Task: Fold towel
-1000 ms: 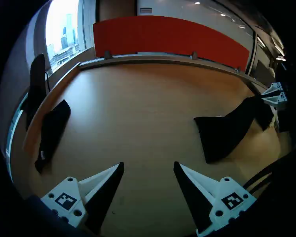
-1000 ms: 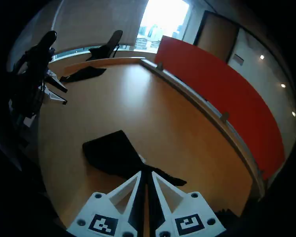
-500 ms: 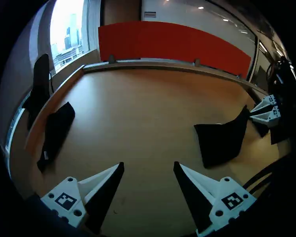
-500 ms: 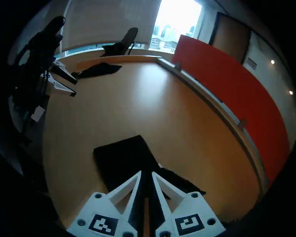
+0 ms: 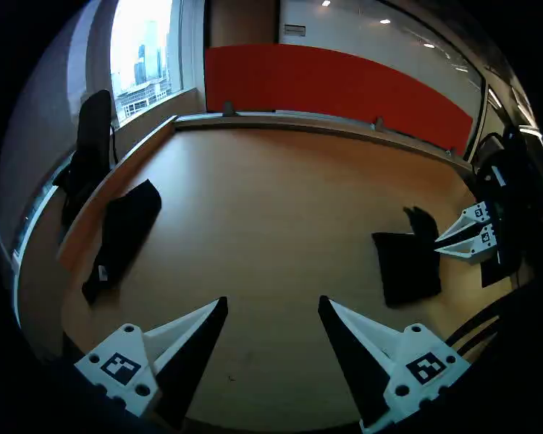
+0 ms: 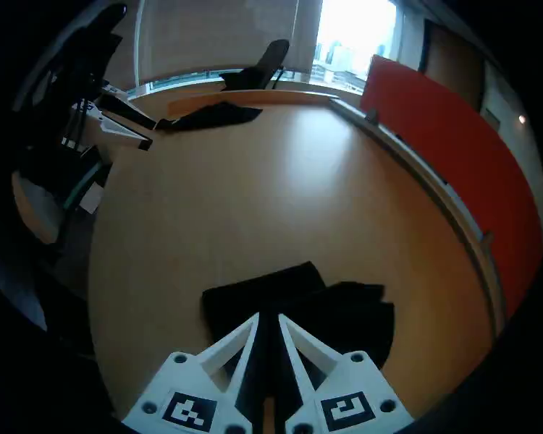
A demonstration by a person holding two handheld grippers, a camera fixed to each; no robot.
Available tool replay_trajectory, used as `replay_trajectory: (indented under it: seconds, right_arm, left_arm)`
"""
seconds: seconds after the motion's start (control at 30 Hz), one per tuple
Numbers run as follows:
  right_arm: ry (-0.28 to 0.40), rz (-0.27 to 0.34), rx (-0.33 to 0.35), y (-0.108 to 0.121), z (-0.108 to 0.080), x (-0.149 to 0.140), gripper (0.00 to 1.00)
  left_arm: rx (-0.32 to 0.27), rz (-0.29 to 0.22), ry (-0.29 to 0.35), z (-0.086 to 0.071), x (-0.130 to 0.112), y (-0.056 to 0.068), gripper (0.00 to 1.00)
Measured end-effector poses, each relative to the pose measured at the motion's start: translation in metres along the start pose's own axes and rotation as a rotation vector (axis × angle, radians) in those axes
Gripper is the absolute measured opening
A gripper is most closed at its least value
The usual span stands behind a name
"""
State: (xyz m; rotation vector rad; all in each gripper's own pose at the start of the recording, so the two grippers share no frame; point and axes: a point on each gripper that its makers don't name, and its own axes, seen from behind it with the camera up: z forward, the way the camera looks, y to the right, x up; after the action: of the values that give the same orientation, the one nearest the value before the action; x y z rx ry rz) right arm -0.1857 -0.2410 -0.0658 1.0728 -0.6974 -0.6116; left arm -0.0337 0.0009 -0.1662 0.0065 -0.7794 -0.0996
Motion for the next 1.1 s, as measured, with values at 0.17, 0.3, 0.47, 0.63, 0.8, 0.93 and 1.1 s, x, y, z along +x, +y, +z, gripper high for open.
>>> replay_trajectory:
  seconds: [0.17,0.3,0.47,0.63,0.8,0.93,1.1]
  right_arm:
    - [-0.014,0.010,0.023,-0.004,0.010,-0.002,0.06]
    - [-0.017,0.006,0.029,-0.005,0.011,-0.001,0.06]
    - [-0.023,0.003,0.040,-0.009,0.010,-0.001,0.06]
    - [-0.029,0.009,0.040,-0.011,0.010,-0.004,0.06]
    - [-0.029,0.019,0.038,-0.012,0.011,-0.006,0.09]
    - [-0.027,0.028,0.035,-0.012,0.009,-0.007,0.31]
    - [-0.031,0.045,0.035,-0.014,0.007,-0.012,0.66]
  left_arm:
    - [0.018,-0.018,-0.001,-0.004,-0.003,-0.011,0.93]
    - [0.023,-0.024,-0.004,-0.004,-0.005,-0.014,0.93]
    - [0.020,-0.021,-0.008,-0.002,-0.005,-0.013,0.93]
    - [0.014,-0.015,-0.008,0.000,-0.004,-0.010,0.93]
    - [0.014,-0.011,-0.007,0.000,-0.002,-0.010,0.93]
    - [0.014,-0.013,-0.009,0.000,-0.002,-0.010,0.93]
    - [0.016,-0.011,-0.009,0.000,-0.002,-0.010,0.93]
